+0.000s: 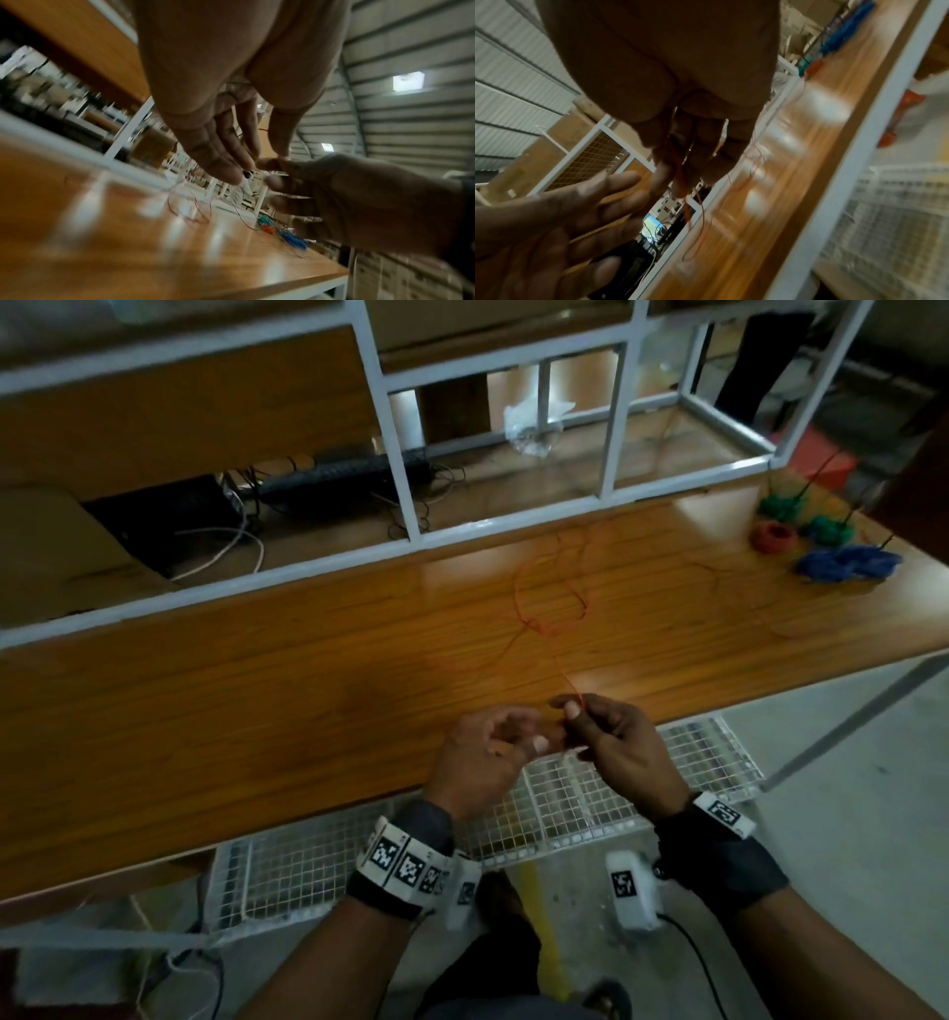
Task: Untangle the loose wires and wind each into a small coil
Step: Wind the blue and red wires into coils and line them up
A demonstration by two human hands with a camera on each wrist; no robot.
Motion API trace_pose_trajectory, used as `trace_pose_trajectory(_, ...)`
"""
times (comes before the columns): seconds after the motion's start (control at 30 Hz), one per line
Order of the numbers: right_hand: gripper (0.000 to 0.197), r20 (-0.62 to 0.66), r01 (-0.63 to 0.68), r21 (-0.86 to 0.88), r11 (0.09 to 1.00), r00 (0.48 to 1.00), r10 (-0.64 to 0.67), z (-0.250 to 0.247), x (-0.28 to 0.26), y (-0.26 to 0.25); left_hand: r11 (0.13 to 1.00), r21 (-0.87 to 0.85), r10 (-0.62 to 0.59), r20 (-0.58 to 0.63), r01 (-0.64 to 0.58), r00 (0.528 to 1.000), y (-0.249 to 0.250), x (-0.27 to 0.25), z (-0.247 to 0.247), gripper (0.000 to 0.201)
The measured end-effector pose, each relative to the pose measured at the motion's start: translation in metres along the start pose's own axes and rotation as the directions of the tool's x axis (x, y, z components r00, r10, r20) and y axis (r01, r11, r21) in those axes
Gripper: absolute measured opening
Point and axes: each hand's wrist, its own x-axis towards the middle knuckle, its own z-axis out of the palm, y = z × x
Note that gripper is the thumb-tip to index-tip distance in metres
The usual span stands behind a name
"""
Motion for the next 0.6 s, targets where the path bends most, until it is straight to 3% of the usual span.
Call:
trace_pose_trajectory(0.07, 0.03, 0.086, 0.04, -0.04, 0.998, 0.996, -0.037, -0.008, -0.004, -0.014, 0.956, 0.242, 0.183, -0.038, -0.168, 0.982, 0.014, -0.001, -0.013, 0.046)
trace_pose_trajectory(0.13, 0.035, 0.156, 0.098, -0.084, 0.992, 0.984, -0.084, -0.01, -0.008, -0.032, 0.804, 0.497, 0.313, 0.113, -0.326, 0.943, 0.027, 0.007, -0.025, 0.063)
trace_pose_trajectory(0.2, 0.039, 0.173, 0.136, -0.097, 0.986, 0.978, -0.118, -0.01, -0.01, -0.047, 0.714, 0.553, 0.364, 0.232, -0.43, 0.902, 0.033, 0.025, -0.034, 0.058)
trace_pose_trajectory(0.33, 0.042, 0.088, 0.07, -0.018, 0.997, 0.994, -0.068, -0.015, -0.002, -0.066, 0.816, 0.288, 0.446, 0.239, -0.501, 0.863, 0.033, 0.059, -0.047, 0.019)
trace_pose_trajectory(0.43, 0.044, 0.129, -0.087, 0.2, 0.976, 0.99, 0.062, -0.013, 0.005, -0.078, 0.875, 0.113, 0.456, 0.127, -0.47, 0.881, 0.031, 0.077, -0.054, 0.012)
trace_pose_trajectory(0.5, 0.037, 0.239, -0.243, 0.417, 0.876, 0.959, 0.152, -0.007, 0.008, -0.087, 0.892, -0.014, 0.452, 0.05, -0.452, 0.89, 0.03, 0.09, -0.057, 0.014)
trace_pose_trajectory(0.6, 0.033, 0.381, -0.347, 0.661, 0.666, 0.919, 0.101, 0.003, 0.016, -0.101, 0.883, -0.088, 0.464, 0.018, -0.461, 0.886, 0.027, 0.109, -0.056, 0.017)
